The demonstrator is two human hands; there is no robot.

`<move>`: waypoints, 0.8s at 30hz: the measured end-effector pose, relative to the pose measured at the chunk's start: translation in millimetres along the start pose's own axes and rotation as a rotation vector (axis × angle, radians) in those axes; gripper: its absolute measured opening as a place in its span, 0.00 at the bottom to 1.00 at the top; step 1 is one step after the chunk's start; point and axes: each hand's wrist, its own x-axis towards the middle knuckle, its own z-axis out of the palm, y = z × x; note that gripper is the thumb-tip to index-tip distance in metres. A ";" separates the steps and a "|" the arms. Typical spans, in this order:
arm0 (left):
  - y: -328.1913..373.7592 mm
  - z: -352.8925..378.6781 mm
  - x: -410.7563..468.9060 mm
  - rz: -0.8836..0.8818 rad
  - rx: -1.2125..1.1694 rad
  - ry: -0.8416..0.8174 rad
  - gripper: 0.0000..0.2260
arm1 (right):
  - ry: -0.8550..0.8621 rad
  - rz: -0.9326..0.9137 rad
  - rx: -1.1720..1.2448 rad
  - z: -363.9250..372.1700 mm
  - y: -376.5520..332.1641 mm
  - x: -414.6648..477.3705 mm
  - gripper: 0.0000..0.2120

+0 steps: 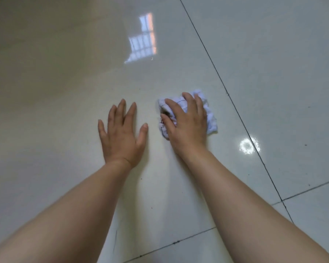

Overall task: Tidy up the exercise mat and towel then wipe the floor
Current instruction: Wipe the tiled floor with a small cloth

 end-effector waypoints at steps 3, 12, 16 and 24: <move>0.4 -1.2 0.1 -0.011 -0.006 0.006 0.31 | -0.003 0.006 -0.009 2.5 -4.2 17.3 0.19; -1.1 -0.8 1.9 -0.012 0.016 -0.012 0.32 | -0.032 -0.062 -0.012 16.1 -10.4 88.5 0.17; -1.4 0.9 1.0 -0.002 0.015 0.000 0.32 | 0.011 -0.090 0.012 16.4 -12.6 53.1 0.20; -2.9 -12.7 8.9 0.054 -0.003 -0.053 0.28 | -0.020 -0.123 -0.012 13.7 -15.7 21.1 0.20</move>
